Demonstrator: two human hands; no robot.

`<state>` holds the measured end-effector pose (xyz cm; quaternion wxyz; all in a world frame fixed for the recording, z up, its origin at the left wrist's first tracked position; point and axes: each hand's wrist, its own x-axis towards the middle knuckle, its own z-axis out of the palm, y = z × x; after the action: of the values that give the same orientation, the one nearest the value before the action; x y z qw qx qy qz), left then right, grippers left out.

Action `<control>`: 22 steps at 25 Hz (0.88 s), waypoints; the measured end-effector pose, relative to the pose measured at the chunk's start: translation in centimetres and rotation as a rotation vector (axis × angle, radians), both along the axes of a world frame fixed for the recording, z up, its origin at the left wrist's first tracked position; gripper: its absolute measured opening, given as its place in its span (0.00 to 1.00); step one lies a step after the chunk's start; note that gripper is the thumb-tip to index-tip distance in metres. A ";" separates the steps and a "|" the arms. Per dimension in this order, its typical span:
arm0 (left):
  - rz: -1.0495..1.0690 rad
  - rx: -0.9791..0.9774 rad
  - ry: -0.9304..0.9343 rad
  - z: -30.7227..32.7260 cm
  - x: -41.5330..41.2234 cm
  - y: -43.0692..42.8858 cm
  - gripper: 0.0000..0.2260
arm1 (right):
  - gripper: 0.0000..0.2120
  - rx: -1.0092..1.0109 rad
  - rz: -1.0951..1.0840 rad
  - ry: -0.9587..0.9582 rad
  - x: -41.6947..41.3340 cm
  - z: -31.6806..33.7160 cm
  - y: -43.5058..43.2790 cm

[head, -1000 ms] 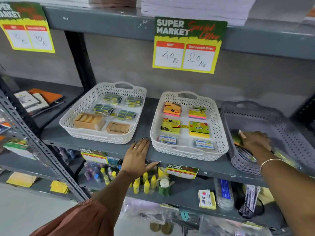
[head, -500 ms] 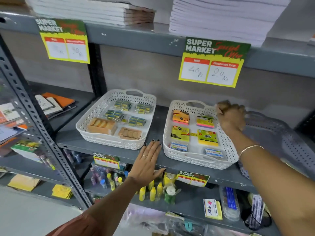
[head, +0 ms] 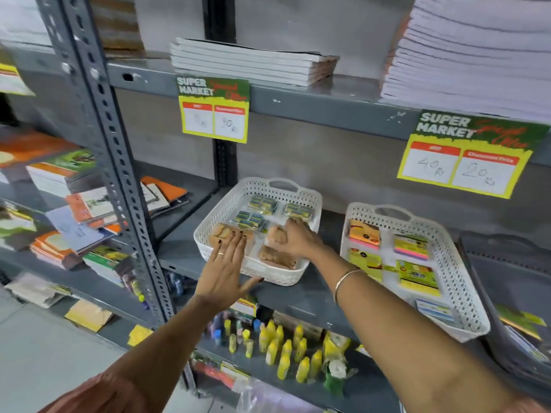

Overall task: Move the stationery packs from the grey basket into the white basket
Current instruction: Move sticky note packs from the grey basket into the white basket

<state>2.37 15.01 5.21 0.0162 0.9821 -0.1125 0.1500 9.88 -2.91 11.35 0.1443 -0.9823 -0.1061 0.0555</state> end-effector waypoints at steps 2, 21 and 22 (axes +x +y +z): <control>-0.008 0.017 -0.004 -0.3 0.0 0.1 0.42 | 0.33 -0.033 0.052 0.053 -0.2 -1.1 0.6; -0.250 -0.099 -0.136 2.1 0.3 -9.6 0.41 | 0.17 0.099 -0.321 -0.248 -1.6 3.4 -11.3; -0.299 -0.111 -0.140 2.2 0.3 -11.7 0.41 | 0.18 0.092 -0.375 -0.259 -2.1 3.6 -13.6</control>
<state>2.63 3.30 7.41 0.0845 0.9392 -0.2497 0.2199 7.81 -16.51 14.97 0.1821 -0.9761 0.0580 -0.1034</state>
